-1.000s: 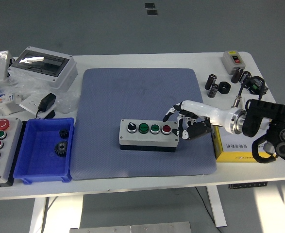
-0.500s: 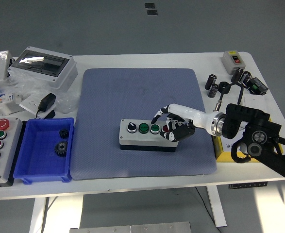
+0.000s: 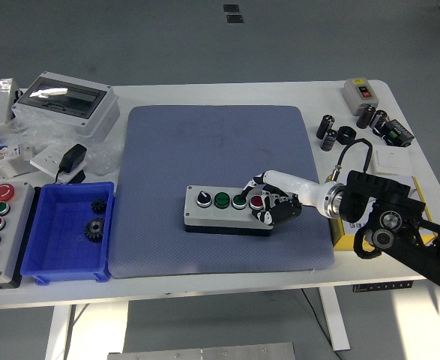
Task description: Pick up the button,place it on the desk,press the button,press the button
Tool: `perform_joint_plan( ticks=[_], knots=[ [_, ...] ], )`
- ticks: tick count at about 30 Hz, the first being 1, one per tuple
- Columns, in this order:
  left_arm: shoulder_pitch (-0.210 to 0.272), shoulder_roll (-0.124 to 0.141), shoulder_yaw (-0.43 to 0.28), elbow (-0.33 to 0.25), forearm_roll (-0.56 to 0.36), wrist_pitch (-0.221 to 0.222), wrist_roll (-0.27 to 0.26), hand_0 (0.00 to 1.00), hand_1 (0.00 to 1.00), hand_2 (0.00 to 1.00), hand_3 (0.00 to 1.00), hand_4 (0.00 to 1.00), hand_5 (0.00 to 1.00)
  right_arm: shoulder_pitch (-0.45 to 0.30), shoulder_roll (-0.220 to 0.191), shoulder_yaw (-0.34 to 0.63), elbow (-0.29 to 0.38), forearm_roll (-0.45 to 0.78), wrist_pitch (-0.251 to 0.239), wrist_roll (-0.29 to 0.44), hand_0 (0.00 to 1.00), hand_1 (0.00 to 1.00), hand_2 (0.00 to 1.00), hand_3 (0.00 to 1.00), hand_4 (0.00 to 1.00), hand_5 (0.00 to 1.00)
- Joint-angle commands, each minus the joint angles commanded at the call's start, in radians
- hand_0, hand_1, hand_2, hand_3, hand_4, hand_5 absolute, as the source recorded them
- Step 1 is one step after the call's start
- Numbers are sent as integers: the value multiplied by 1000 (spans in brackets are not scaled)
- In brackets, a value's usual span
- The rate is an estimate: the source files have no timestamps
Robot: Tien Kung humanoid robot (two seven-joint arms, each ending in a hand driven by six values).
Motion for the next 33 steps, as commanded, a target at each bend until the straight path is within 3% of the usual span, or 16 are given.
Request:
perform_joint_plan(
  ticks=[5,11,14,17,27,28,33],
  knots=[
    [1,0,0,0,-2,0,0,625,595,524,595,604,452,-9,-8,28,20,5,-9,20,56,95,220,692,540,2],
    [3,-1,-3,0,1,0,0,625,595,524,595,603,453,-50,-31,144,103,110,6,83,55,93,216,691,539,2],
    [3,-1,-4,0,0,0,0,625,595,524,595,603,453,-77,-30,202,126,129,-31,117,55,93,216,691,539,2],
    [4,-2,-5,0,1,0,0,625,595,525,595,605,456,-112,-15,255,130,89,-113,172,55,92,214,686,542,2],
    [7,-7,-16,0,15,1,-4,625,596,523,595,604,457,-240,75,434,74,-124,-502,342,52,88,211,684,542,2],
    [7,-7,-17,0,15,1,-4,625,595,523,595,606,458,-246,80,451,70,-126,-535,350,2,82,223,701,563,178],
    [2,-6,-16,0,20,0,-8,625,595,523,595,606,458,-270,104,493,38,-86,-667,402,2,82,223,701,563,178]
  ],
)
